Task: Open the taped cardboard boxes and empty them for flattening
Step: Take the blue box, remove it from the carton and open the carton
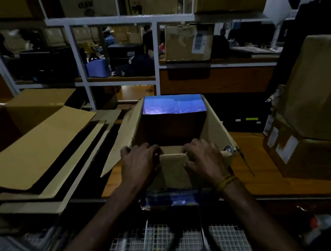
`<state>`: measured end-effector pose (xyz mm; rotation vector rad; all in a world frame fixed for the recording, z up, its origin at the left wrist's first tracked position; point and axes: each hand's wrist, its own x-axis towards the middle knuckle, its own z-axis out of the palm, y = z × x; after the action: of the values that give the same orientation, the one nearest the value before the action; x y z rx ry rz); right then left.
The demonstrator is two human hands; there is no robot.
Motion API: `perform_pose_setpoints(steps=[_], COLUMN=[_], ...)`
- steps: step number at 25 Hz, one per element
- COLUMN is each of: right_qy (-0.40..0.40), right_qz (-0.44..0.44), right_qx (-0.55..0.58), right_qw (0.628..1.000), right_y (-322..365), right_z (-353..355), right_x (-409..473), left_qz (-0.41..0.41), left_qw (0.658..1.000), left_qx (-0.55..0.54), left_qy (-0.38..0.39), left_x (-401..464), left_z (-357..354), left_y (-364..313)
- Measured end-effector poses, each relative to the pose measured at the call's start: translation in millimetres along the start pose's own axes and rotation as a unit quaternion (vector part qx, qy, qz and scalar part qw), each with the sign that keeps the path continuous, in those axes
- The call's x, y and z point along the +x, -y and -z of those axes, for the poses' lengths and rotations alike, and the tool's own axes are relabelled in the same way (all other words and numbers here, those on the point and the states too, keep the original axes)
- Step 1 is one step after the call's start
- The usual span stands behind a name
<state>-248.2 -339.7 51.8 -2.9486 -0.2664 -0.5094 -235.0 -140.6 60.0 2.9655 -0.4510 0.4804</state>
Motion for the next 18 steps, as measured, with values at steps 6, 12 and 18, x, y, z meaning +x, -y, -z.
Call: perform_pose_setpoints(steps=[6,12,18], right_qy=[0.202,0.302,0.286], right_qz=[0.009,-0.048,-0.074], right_qx=[0.217,0.06,-0.012], right_qw=[0.955,0.95,0.955], right_y=[-29.5,-61.0,-74.4], right_z=[5.3,-33.8,-55.3], right_x=[53.8,151.0,194.4], left_qz=[-0.021,-0.094,-0.032], left_qw=[0.959,0.93,0.936], left_qx=[-0.24,-0.086,-0.069], left_qy=[0.146,0.345,0.343], left_x=[66.4,176.3,251.0], left_z=[-3.1,-54.4,-72.6], left_y=[18.8,24.5,28.8])
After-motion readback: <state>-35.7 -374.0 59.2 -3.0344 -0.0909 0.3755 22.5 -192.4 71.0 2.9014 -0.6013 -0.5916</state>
